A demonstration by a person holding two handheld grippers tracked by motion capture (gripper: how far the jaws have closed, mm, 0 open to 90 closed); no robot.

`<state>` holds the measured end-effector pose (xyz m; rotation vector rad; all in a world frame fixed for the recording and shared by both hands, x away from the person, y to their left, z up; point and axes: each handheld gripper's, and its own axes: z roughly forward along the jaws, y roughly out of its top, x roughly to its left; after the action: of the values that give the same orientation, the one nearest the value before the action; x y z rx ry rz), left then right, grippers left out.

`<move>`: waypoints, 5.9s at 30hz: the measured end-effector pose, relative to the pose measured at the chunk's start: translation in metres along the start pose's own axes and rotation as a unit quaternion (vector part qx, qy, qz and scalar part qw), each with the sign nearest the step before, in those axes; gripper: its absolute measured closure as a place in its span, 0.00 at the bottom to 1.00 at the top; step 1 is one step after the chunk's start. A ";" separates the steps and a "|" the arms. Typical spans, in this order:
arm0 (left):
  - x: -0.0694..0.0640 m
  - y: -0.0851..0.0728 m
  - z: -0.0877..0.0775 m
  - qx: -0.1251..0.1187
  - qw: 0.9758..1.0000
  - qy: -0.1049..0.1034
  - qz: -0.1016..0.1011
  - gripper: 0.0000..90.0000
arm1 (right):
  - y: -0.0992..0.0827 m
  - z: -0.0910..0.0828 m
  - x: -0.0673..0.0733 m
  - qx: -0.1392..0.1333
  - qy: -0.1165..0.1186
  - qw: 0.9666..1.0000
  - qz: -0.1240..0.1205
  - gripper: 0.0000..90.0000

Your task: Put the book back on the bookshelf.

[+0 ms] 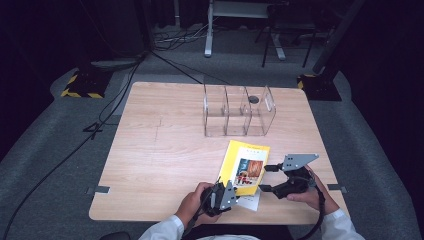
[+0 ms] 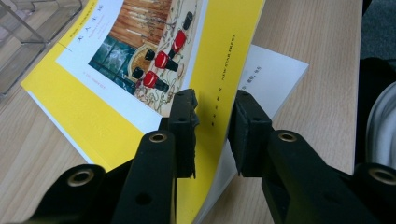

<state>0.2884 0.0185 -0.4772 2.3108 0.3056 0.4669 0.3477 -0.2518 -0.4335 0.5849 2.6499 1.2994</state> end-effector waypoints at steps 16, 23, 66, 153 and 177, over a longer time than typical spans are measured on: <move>0.028 -0.026 -0.030 -0.002 0.999 -0.037 -0.011 0.87 | 0.012 0.018 0.022 -0.028 0.017 0.994 -0.105 0.29; 0.044 -0.043 -0.044 -0.003 0.999 -0.048 -0.023 0.86 | 0.015 0.042 0.024 -0.001 0.024 0.991 -0.129 0.30; 0.050 -0.035 -0.042 0.020 0.996 0.022 -0.083 0.47 | 0.005 0.071 0.023 0.026 -0.100 0.977 -0.184 0.80; 0.063 -0.026 -0.069 -0.022 0.992 0.090 -0.086 0.90 | -0.002 0.092 -0.020 0.014 -0.109 0.993 -0.038 0.46; 0.051 -0.041 -0.065 -0.057 0.990 0.033 -0.126 0.85 | 0.024 0.080 -0.003 -0.100 -0.071 0.992 -0.035 0.48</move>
<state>0.3041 0.1059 -0.4513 2.1135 0.5805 0.4230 0.3801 -0.1812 -0.4644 0.5282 2.3693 1.4250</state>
